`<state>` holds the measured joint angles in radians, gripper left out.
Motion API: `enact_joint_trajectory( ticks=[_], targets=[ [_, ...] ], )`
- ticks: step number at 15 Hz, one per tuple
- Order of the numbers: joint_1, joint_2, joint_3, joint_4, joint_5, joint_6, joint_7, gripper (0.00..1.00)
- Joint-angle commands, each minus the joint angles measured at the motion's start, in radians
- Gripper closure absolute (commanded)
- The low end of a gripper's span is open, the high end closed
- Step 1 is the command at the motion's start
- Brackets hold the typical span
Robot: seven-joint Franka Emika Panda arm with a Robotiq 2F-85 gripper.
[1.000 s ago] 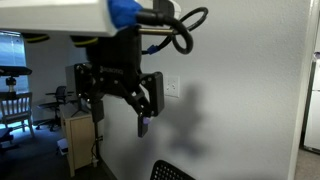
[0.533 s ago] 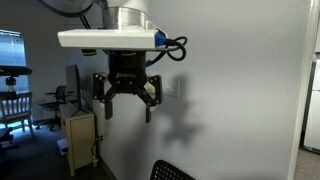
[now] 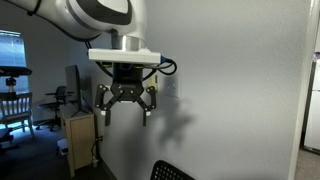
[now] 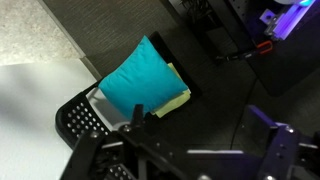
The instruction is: Flip down the switch on the right
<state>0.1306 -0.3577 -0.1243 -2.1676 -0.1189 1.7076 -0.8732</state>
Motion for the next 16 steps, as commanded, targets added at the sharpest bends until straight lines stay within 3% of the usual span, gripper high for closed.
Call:
enact_joint_trajectory(
  ticks=[1,4,10,16],
  targets=[
    [-0.025,0.014,0.021,0.011,0.007,-0.007,-0.006,0.0],
    [-0.038,0.008,0.019,-0.007,0.004,0.029,0.021,0.0],
    [-0.022,0.049,0.004,-0.026,0.05,0.394,-0.047,0.0],
    [0.023,0.15,0.031,0.021,0.104,0.61,-0.283,0.0]
  ],
)
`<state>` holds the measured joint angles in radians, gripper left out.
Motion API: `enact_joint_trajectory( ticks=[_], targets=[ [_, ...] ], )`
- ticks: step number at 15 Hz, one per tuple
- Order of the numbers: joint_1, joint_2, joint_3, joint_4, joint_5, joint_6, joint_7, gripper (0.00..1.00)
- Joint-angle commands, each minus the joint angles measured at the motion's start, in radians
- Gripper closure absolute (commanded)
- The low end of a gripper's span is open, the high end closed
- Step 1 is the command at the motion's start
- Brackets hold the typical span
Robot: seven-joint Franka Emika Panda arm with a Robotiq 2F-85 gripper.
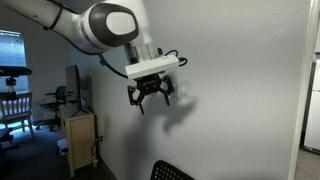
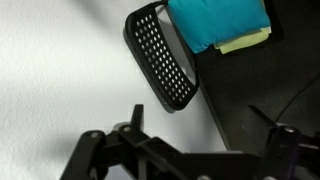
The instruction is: Flip down the switch on the right
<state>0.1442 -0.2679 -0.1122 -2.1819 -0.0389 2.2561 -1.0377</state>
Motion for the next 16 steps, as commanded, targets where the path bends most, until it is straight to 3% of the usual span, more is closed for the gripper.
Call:
enact_joint_trajectory(
  ticks=[1,10,12,13,16],
  targets=[
    [0.013,0.077,0.032,0.047,0.013,0.081,-0.148,0.0],
    [0.003,0.212,0.137,0.191,-0.087,0.267,-0.248,0.0],
    [0.008,0.25,0.14,0.237,-0.013,0.248,-0.297,0.0],
    [-0.001,0.195,0.154,0.179,-0.058,0.241,-0.23,0.0],
    [-0.004,0.233,0.158,0.218,-0.034,0.241,-0.255,0.0]
  ],
)
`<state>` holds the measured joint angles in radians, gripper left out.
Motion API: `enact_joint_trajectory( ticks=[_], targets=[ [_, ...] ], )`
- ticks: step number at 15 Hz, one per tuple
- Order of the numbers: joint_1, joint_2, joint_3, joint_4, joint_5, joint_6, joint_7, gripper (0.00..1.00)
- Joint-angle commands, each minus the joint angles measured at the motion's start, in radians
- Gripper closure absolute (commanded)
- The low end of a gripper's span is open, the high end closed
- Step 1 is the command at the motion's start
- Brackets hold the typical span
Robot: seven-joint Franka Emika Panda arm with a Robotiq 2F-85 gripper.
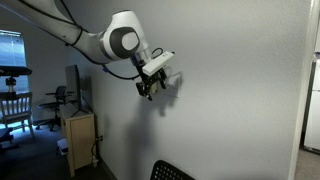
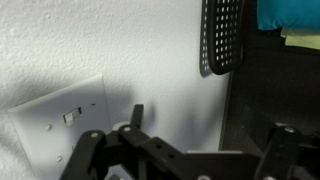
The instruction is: Flip down the switch on the right
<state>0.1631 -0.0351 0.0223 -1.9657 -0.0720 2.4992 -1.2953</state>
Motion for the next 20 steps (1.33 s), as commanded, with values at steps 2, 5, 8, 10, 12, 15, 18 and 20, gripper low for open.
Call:
enact_joint_trajectory(
  ticks=[2,5,8,10,12,15,18,20],
  targets=[
    [-0.028,-0.021,0.019,-0.038,0.017,0.034,-0.016,0.0],
    [-0.033,-0.015,0.013,-0.037,0.036,0.064,-0.056,0.0],
    [-0.038,0.001,0.012,-0.013,0.041,0.081,-0.127,0.0],
    [-0.038,0.014,0.013,0.001,0.059,0.097,-0.191,0.0],
    [-0.034,0.028,0.016,0.016,0.095,0.096,-0.266,0.0],
    [-0.035,0.053,0.022,0.038,0.116,0.113,-0.338,0.0],
    [-0.04,0.088,0.031,0.052,0.099,0.224,-0.329,0.0],
    [-0.02,0.115,0.015,0.061,0.099,0.295,-0.326,0.0]
  ],
)
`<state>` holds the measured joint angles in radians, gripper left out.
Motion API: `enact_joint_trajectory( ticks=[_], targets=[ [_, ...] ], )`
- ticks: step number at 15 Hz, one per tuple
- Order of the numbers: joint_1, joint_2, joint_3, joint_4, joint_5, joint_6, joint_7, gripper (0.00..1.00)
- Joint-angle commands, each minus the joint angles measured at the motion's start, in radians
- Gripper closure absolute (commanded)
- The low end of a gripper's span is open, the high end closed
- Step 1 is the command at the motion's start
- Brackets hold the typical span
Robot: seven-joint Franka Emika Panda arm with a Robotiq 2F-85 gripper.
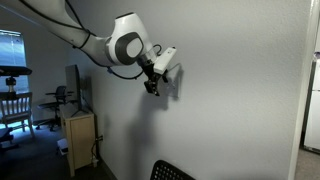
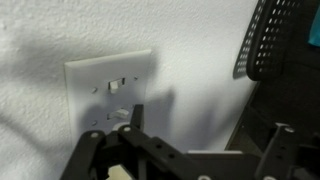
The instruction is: Flip down the switch on the right
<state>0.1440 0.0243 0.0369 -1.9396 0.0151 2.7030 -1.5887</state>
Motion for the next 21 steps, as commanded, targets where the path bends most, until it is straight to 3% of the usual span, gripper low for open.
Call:
enact_joint_trajectory(
  ticks=[1,10,19,21],
  targets=[
    [0.001,0.073,0.002,0.043,0.011,0.115,-0.032,0.0],
    [0.002,0.151,0.005,0.106,0.013,0.197,-0.027,0.0],
    [-0.001,0.173,-0.011,0.16,0.018,-0.036,0.076,0.0],
    [-0.045,0.175,0.037,0.167,0.001,-0.052,0.099,0.0]
  ],
)
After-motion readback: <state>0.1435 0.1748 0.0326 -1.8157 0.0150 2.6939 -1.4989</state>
